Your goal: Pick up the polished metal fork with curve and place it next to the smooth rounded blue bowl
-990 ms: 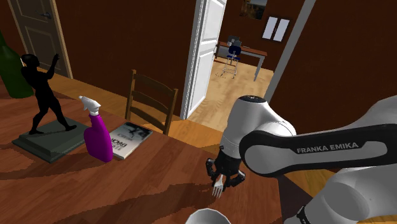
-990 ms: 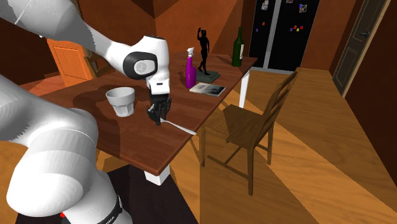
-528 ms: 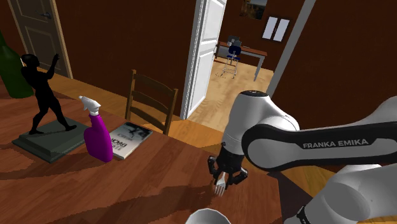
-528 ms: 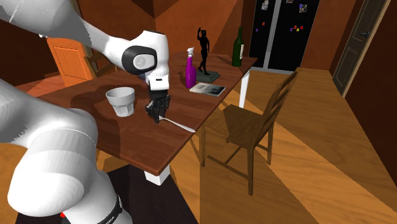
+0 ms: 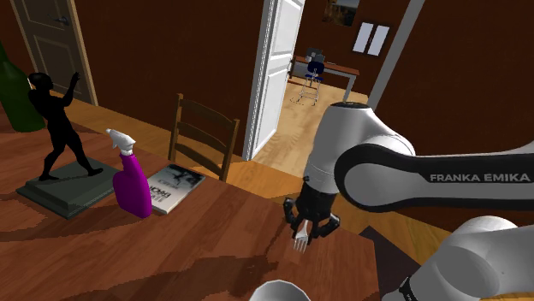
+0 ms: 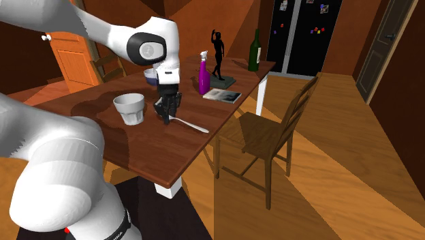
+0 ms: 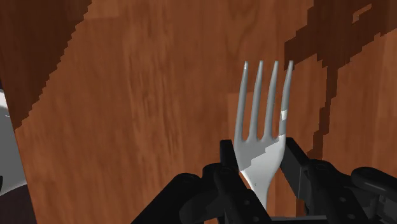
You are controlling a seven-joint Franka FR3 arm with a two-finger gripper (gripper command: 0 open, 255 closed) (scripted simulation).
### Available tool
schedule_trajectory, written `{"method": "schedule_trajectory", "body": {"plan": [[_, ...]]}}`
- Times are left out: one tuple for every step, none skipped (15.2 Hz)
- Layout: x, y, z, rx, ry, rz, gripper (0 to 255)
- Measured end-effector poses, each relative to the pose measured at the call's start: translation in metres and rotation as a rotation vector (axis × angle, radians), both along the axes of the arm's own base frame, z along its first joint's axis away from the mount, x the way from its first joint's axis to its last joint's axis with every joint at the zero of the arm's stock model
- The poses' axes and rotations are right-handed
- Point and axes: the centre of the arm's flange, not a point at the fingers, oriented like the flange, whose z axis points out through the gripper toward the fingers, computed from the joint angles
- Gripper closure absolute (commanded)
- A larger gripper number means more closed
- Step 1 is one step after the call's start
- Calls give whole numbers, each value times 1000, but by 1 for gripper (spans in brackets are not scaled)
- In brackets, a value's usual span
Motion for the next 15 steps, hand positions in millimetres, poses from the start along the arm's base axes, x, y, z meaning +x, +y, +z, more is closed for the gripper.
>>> {"method": "schedule_trajectory", "body": {"plan": [[1,0,6,0,0,0,255],[1,0,11,0,0,0,255],[0,0,17,0,0,0,255],[0,0,21,0,0,0,255],[1,-1,26,0,0,0,255],[1,-1,32,0,0,0,255],[1,-1,37,0,0,0,255],[1,0,43,0,0,0,255],[0,0,49,0,0,0,255],[0,0,55,0,0,0,255],[1,0,60,0,0,0,255],[1,0,65,0,0,0,255],[0,0,70,0,0,0,255],[1,0,75,0,0,0,255],[1,1,80,0,0,0,255]]}}
